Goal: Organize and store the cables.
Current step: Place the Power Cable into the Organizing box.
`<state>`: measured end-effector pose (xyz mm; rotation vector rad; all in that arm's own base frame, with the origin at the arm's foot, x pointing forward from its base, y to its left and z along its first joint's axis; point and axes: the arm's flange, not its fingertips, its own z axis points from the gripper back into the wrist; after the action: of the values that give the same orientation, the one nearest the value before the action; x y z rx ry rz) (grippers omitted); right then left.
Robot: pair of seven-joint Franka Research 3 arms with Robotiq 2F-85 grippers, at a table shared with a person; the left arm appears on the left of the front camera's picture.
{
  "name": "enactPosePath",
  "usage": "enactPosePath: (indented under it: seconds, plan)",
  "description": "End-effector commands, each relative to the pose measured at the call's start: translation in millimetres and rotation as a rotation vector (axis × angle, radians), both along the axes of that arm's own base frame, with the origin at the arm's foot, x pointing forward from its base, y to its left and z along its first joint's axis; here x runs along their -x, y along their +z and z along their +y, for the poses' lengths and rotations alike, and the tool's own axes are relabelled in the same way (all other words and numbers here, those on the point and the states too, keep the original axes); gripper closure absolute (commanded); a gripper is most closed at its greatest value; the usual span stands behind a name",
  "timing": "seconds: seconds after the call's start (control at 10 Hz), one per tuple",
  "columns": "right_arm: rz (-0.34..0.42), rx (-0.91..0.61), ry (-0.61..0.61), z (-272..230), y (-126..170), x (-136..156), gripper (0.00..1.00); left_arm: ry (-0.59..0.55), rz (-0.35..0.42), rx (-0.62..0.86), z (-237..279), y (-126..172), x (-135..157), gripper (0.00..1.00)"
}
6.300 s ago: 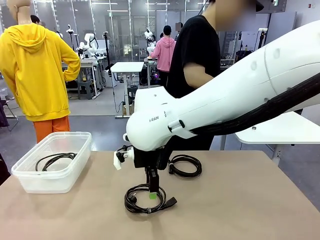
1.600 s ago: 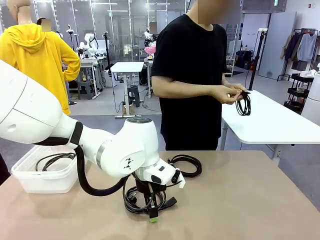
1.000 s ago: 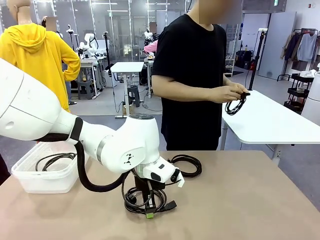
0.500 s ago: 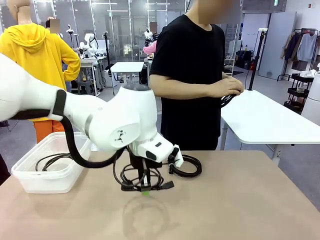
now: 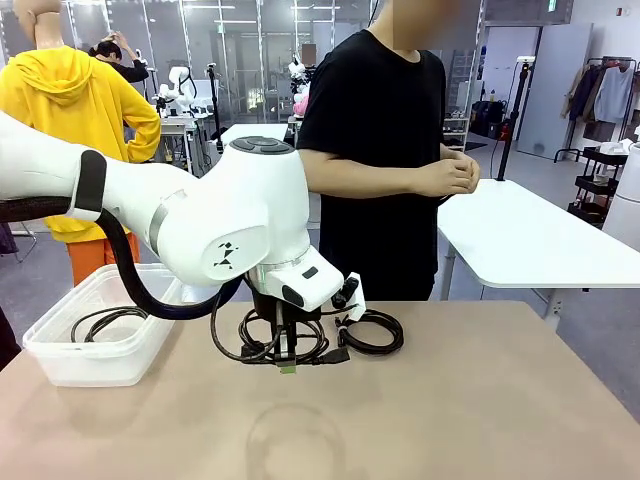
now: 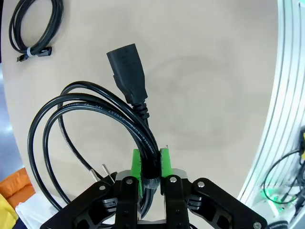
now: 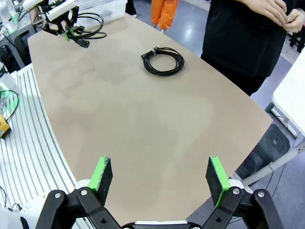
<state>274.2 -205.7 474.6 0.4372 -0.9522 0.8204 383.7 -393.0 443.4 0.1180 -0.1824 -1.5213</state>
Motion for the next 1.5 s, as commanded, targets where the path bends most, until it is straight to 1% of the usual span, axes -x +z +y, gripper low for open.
enactPosePath:
  seconds: [0.0, 0.3, 0.4, 0.5, 0.6, 0.7, 0.8, 0.9, 1.0, 1.1, 1.3, 1.4]
  plan:
    - [-0.018, 0.001, 0.010, -1.3, -0.1, -0.8, 0.00, 0.032, 0.000, 0.008, 0.8, 1.2, -3.1, 0.91]
    - [-0.018, 0.001, 0.010, -1.3, -0.1, -0.8, 0.00, 0.032, 0.000, 0.008, 0.8, 1.2, -3.1, 0.91]
    - [-0.018, 0.001, 0.010, -1.3, -0.1, -0.8, 0.00, 0.022, 0.005, 0.002, 2.2, -2.2, -2.9, 0.82]
    - [-0.018, 0.001, 0.010, -1.3, -0.1, -0.8, 0.00, -0.085, -0.029, 0.007, 20.4, 15.6, -4.8, 0.82]
    - [-0.018, 0.001, 0.010, -1.3, -0.1, -0.8, 0.00, -0.114, -0.070, 0.007, 43.6, 35.5, -6.9, 0.82]
    - [-0.018, 0.001, 0.010, -1.3, -0.1, -0.8, 0.00, -0.182, -0.097, -0.011, 70.7, 51.1, -5.8, 0.82]
    - [-0.018, 0.001, 0.010, -1.3, -0.1, -0.8, 0.00, -0.231, -0.119, 0.005, 98.7, 61.1, -3.5, 0.82]
    - [-0.018, 0.001, 0.010, -1.3, -0.1, -0.8, 0.00, -0.281, -0.171, -0.001, 132.5, 67.5, 0.0, 0.82]
    - [-0.018, 0.001, 0.010, -1.3, -0.1, -0.8, 0.00, -0.286, -0.195, -0.008, 160.5, 72.3, 2.8, 0.82]
    - [-0.018, 0.001, 0.010, -1.3, -0.1, -0.8, 0.00, -0.252, -0.222, -0.009, 188.6, 77.6, 3.8, 0.82]
    - [-0.018, 0.001, 0.010, -1.3, -0.1, -0.8, 0.00, -0.150, -0.285, 0.039, 247.4, 92.2, 6.5, 0.82]
    - [-0.018, 0.001, 0.010, -1.3, -0.1, -0.8, 0.00, -0.106, -0.295, 0.059, 272.2, 96.0, 6.6, 0.82]
